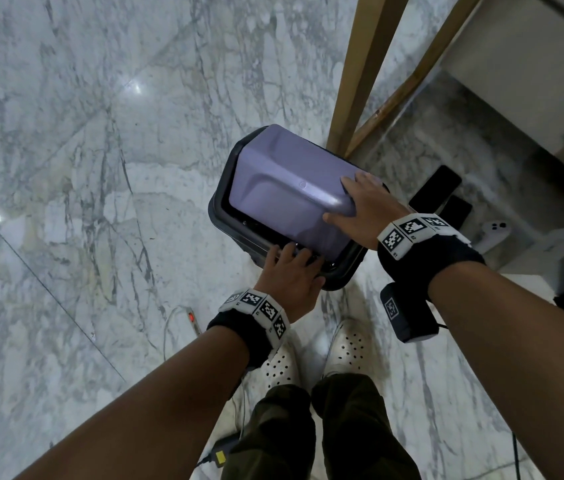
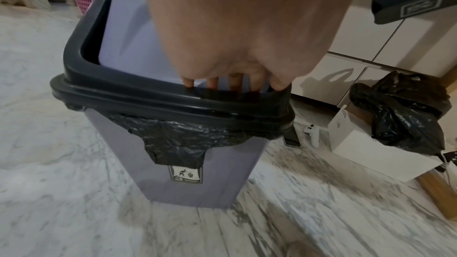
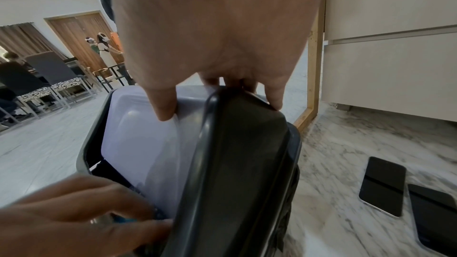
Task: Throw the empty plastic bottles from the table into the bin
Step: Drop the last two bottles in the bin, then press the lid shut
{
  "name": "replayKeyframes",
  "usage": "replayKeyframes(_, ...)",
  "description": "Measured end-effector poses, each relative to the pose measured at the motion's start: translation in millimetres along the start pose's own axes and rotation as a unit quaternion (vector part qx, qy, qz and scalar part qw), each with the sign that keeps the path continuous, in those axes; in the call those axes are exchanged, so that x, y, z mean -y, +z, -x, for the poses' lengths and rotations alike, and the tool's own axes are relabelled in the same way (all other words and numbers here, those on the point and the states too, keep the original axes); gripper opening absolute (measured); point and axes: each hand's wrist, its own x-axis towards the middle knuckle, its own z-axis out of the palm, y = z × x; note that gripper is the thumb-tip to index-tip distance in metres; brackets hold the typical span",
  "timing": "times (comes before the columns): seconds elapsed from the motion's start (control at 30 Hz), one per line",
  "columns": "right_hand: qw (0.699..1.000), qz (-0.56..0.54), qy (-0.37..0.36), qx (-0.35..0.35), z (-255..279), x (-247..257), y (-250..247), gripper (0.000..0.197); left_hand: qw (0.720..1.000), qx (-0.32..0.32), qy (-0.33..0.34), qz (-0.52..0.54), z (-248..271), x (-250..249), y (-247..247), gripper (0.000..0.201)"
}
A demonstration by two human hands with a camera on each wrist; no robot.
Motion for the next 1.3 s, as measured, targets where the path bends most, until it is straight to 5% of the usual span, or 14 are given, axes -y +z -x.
replayKeyframes(0.3,0.999,0.002,-0.018,-0.035,-5,-7,7,0.076,0.998,-0.010,-0.042,-0.035,-15,-19,-4,0.041)
replayKeyframes(0.47,1.000,-0.012,-0.013,-0.020,-3,-4,1,0.073,0.998,0.058,-0.020,0.031,-21,-2,-12,0.030)
replayKeyframes(0.6,0.998,-0.041,-0.022,-0.030,3,-4,3,0.066,0.982,0.003,-0.076,0.172,-12,9,-29,0.040)
replayKeyframes(0.73,0.996,-0.069,-0.020,-0.059,8,-6,14,0.066,0.975,-0.105,-0.119,0.154,-17,27,-59,0.026)
replayKeyframes(0.87,0.994,-0.080,0.006,-0.071,13,-5,22,0.077,0.951,-0.191,-0.186,0.155,-33,57,-73,0.070)
replayKeyframes(1.0,0.983,-0.137,0.041,-0.117,22,-3,34,0.071,0.901,-0.114,-0.299,0.292,-56,86,-78,0.118)
replayKeyframes(1.3,0.962,-0.201,0.075,-0.172,23,12,45,0.061,0.897,-0.099,-0.248,0.352,-72,108,-74,0.112)
